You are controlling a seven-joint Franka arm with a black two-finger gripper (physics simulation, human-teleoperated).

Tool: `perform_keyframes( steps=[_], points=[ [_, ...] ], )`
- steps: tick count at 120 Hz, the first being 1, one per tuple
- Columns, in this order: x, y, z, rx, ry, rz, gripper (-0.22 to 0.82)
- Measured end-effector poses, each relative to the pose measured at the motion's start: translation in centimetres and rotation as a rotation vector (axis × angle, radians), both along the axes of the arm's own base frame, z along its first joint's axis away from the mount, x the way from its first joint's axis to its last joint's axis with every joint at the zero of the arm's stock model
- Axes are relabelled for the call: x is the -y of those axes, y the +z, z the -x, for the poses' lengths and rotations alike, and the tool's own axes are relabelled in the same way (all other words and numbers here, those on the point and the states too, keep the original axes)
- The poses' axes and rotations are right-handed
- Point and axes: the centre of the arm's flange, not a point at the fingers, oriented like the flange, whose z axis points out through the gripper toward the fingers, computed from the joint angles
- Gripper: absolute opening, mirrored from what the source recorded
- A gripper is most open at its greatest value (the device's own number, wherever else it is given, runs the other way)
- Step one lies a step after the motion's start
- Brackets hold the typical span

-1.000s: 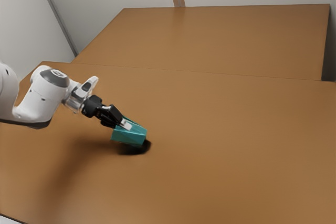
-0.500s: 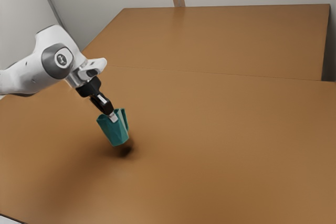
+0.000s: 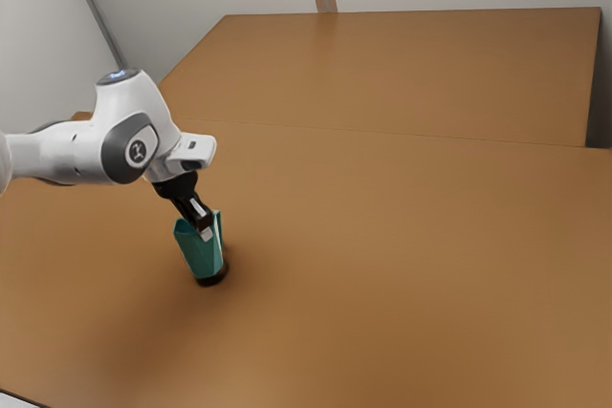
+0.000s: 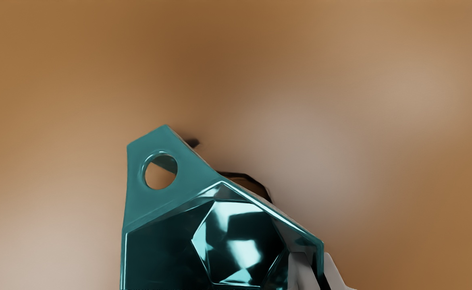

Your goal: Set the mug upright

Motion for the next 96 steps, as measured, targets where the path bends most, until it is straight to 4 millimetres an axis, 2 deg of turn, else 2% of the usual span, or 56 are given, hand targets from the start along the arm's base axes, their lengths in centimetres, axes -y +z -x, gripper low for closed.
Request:
perform_keyframes(
  steps=[17, 43, 58, 79, 96],
  points=[
    [0.4, 0.2, -0.2, 0.04, 0.024, -0.014, -0.18],
    [4.3, 1.6, -0.7, 0.106, 0.004, -0.019, -0.18],
    [6.0, 1.6, -1.0, 0.142, 0.002, -0.015, -0.18],
    [6.6, -0.1, -0.5, 0.173, 0.024, -0.013, -0.18],
    [6.6, -0.2, -0.5, 0.202, 0.046, -0.009, -0.18]
  ],
)
